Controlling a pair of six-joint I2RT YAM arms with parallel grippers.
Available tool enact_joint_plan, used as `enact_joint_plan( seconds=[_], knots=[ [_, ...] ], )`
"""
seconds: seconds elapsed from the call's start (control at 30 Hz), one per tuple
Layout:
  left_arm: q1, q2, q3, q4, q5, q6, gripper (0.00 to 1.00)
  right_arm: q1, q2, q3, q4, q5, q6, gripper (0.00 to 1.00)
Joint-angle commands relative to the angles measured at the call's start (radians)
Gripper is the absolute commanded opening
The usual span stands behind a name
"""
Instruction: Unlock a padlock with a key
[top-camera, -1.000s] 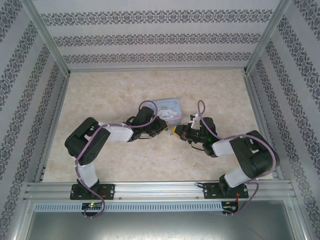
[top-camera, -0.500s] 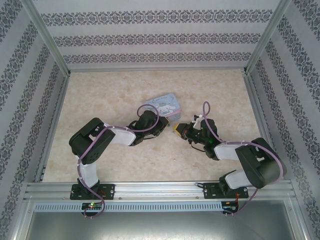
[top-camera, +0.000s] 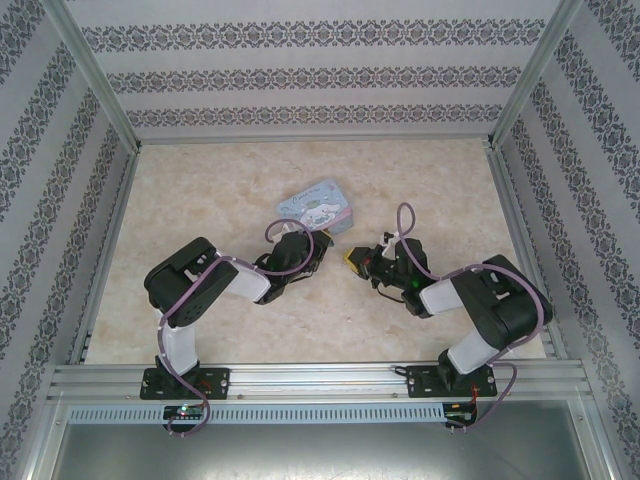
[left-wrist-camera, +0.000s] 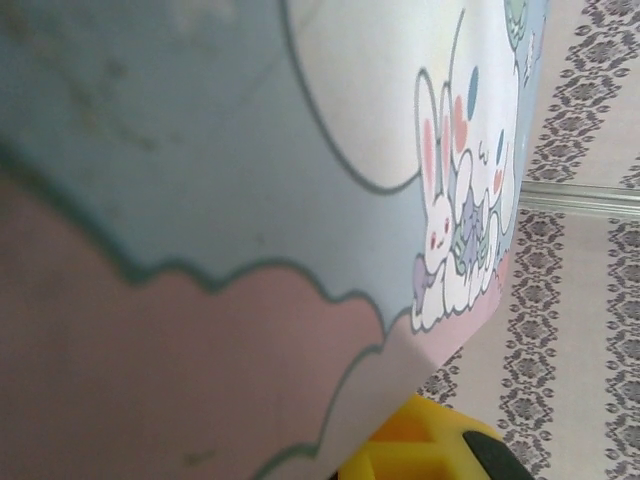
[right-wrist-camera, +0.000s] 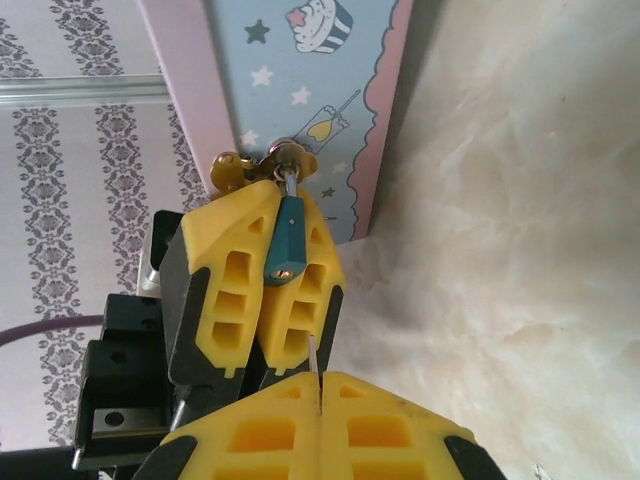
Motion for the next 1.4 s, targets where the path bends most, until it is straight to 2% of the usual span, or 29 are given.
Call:
enact_joint_plan(
  seconds=[0.0,0.4,0.87,1.37],
  knots=[
    [-0.018,0.014,-0.014,0.113,-0.034,-0.059,0.00,0.016,0.047,0.020,0.139,-0.008,0.048,0.00],
    [-0.031,0.012,-0.019,0.124,-0.053,-0.076,0.00,0.036,0.149,0.060,0.310,0.015,0.133,0.00],
    [-0.035,0.013,-0.018,0.133,-0.062,-0.083,0.00,0.038,0.210,0.063,0.372,0.030,0.166,0.00],
    [-0.035,0.016,-0.015,0.127,-0.064,-0.085,0.00,0.042,0.195,0.033,0.372,0.045,0.157,0.00]
  ],
)
